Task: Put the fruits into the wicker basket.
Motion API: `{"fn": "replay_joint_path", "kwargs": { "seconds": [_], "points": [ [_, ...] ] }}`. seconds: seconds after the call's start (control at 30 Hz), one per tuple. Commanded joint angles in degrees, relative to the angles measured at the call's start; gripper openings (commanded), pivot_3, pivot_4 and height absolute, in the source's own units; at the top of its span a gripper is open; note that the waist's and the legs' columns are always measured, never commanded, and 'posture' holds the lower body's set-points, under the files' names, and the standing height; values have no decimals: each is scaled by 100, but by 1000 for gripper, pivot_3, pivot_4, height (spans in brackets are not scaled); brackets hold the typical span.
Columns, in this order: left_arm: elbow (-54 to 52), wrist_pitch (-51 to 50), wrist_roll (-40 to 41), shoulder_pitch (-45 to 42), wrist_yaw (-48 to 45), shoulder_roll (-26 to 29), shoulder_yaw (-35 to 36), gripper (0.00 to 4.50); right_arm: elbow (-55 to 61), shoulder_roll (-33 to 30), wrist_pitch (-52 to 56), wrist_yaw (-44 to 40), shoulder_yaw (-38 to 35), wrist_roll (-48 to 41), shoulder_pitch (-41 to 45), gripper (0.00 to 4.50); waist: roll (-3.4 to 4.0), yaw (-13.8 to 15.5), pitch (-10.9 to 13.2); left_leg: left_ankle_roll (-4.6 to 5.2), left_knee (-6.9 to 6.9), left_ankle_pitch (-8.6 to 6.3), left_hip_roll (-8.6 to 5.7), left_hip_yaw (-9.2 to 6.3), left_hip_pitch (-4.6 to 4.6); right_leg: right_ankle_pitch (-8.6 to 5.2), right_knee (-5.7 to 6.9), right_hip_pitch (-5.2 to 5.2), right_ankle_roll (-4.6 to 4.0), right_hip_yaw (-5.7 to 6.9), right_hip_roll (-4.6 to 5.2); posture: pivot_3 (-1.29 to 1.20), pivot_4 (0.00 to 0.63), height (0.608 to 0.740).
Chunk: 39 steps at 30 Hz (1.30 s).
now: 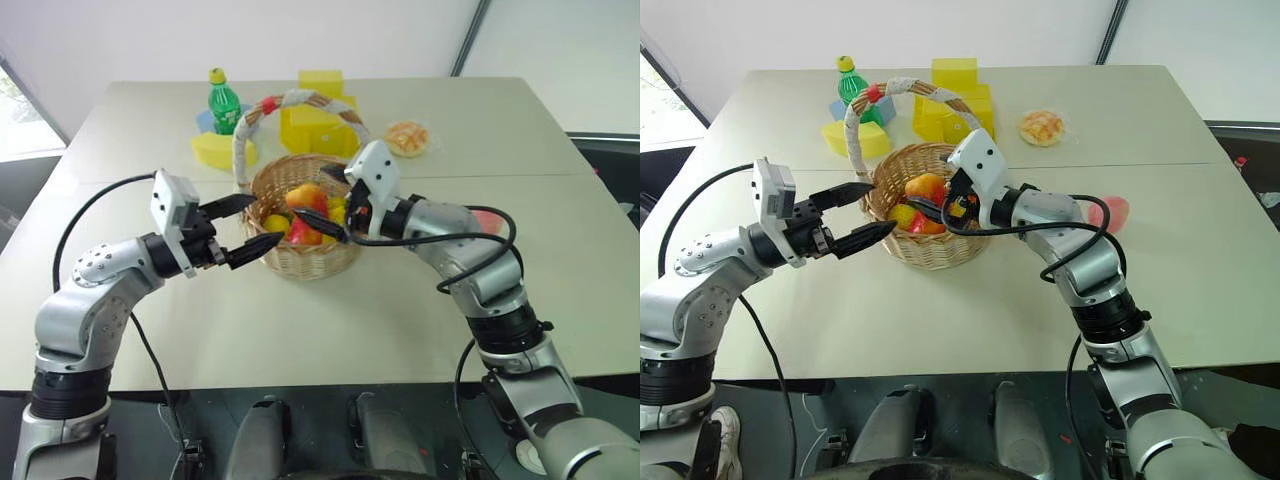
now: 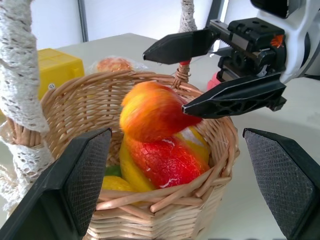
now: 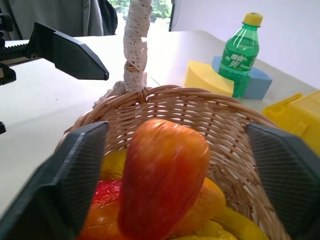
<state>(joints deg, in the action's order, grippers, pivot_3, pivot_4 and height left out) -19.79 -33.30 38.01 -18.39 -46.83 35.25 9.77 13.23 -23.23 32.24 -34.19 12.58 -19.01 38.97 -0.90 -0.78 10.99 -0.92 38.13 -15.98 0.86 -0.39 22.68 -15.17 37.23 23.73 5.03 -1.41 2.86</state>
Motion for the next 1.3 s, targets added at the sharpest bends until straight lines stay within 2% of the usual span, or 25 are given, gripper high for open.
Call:
{"fn": "replay_joint_path", "kwargs": {
  "seconds": [0.03, 0.17, 0.2, 0.33, 0.53, 0.9, 1.07, 1.1, 1.2, 1.23, 1.3],
  "points": [
    [-228, 70, 100, -84, 17, -38, -13, 4500, 1080, -398, -306, -574, -546, -454, -392, 4463, 0, 21, 0, 0, 0, 0, 0, -2, 0, 0, 0, -1, 0, 1, -2, 0, 150, 740],
    [-186, 74, 124, -178, -29, -96, -86, 4500, 2010, -960, 331, -837, -1623, -1615, -1394, 4463, -1, 20, 0, 3, -1, -2, 0, -10, 1, 0, -6, -8, 0, 5, -1, 0, 150, 740],
    [-164, 76, 128, -212, -49, -120, -127, 4500, 2005, -1100, 412, -760, -1911, -1652, -1663, 4463, -1, 17, 0, 4, -1, -2, 0, -7, -2, 0, -7, -11, 0, 3, 0, 0, 150, 740],
    [-40, 126, 63, -378, -131, -274, -353, 4500, 895, -1439, 132, -23, -2504, -683, -2318, 4463, -4, -10, 0, 3, 0, -2, -2, 4, -31, -1, -9, -35, -1, 0, -4, 0, 150, 740],
    [81, 156, 6, -582, -119, -495, -534, 4500, -1280, -1054, -512, 1272, -2610, 342, -1885, 4463, 0, -43, 0, -1, -1, 1, 0, 17, -37, -1, 1, -26, -2, -13, -30, 0, 150, 740],
    [-82, 121, 24, -576, -57, -618, -667, 4500, -2772, -724, -1221, 1573, -2431, 861, -1289, 4463, 3, -20, -1, -2, -5, 1, 1, 13, -26, -1, 0, -18, -1, -16, -26, 0, 150, 740],
    [-80, 128, 27, -608, -48, -654, -700, 4500, -3099, -716, -1433, 1601, -2407, 1013, -1216, 4463, 3, -18, -1, -2, -5, 1, 1, 13, -26, -1, 0, -18, -2, -16, -25, 0, 150, 740],
    [-72, 132, 25, -612, -55, -655, -700, 4500, -3102, -714, -1449, 1600, -2415, 1010, -1217, 3948, 3, -21, -1, -2, -5, 1, 1, 14, -26, -1, 0, -18, -2, -16, -25, 0, 150, 740],
    [-58, 139, 26, -619, -72, -655, -695, 4500, -3035, -738, -1500, 1634, -2418, 1045, -1248, 2846, 3, -27, -1, -2, -5, 1, 2, 13, -26, -1, 0, -18, -2, -16, -26, 0, 150, 740],
    [-55, 140, 26, -620, -72, -652, -689, 4500, -2890, -797, -1577, 1596, -2367, 1109, -1298, 2649, 3, -25, -1, -2, -5, 1, 2, 13, -26, -1, 0, -18, -2, -16, -27, 0, 150, 740],
    [-51, 142, 32, -607, -70, -630, -648, 4500, -2467, -894, -1664, 1391, -2268, 1141, -1420, 2649, 3, -20, 0, -2, -5, 1, 2, 13, -26, -1, 0, -18, -2, -16, -26, 0, 150, 740]
  ]
}}
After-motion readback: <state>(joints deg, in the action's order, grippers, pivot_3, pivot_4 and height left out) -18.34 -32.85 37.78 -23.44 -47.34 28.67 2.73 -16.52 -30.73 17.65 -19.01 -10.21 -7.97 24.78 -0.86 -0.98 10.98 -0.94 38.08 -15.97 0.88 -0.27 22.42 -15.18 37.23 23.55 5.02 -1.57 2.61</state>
